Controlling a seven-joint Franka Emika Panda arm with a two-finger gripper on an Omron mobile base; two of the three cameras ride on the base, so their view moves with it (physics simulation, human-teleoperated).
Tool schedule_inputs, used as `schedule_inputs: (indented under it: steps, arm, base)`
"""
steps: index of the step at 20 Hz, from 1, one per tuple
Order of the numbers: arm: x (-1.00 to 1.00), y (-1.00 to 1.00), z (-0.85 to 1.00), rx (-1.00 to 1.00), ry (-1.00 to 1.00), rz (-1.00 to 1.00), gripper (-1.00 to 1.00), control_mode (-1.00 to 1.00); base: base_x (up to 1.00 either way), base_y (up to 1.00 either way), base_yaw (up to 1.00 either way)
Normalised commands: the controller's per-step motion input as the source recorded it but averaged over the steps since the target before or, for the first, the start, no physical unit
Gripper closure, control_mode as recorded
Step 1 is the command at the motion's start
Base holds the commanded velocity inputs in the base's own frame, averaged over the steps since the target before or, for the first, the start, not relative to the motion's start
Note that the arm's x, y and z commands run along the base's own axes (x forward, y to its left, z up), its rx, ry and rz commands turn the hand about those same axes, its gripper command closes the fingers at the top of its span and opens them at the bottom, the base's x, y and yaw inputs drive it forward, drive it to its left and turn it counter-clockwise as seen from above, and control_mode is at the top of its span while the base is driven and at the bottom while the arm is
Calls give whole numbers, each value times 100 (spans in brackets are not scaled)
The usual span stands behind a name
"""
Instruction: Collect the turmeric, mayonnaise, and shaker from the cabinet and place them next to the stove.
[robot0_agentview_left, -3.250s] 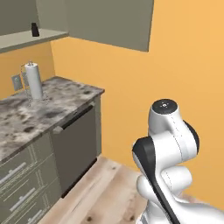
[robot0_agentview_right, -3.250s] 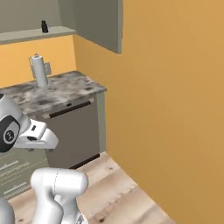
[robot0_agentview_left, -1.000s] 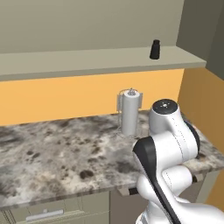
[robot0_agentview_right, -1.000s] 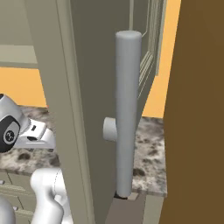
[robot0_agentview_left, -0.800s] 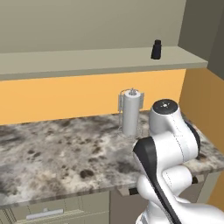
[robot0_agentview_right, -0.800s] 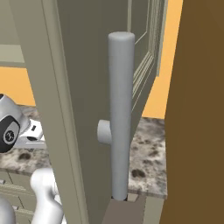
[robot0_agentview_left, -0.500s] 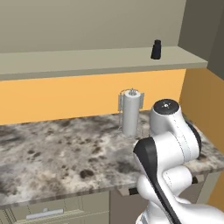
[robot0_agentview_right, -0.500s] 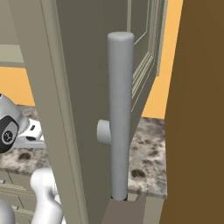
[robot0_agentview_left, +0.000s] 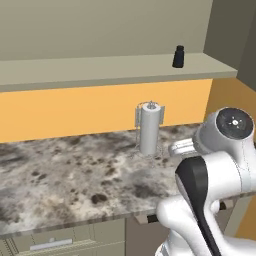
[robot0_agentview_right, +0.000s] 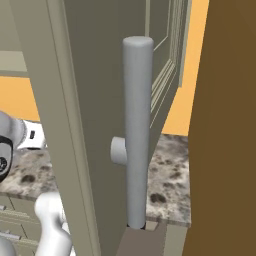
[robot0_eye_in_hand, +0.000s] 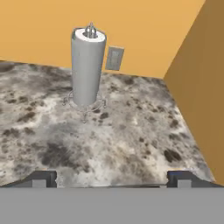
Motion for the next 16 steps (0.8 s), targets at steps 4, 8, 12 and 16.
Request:
schedule_inputs:
  steps: [4, 8, 12, 16]
  arm:
    - [14, -26, 78, -1, -42, 17, -100, -100]
    - [44, -25, 72, 0, -31, 17, -100, -100]
    - [52, -21, 64, 4, -21, 17, -100, -100]
    - [66, -16, 59, 4, -11, 7, -100, -100]
  base:
    - [0, 0, 0]
    - [0, 0, 0]
    - [0, 0, 0]
    - [0, 0, 0]
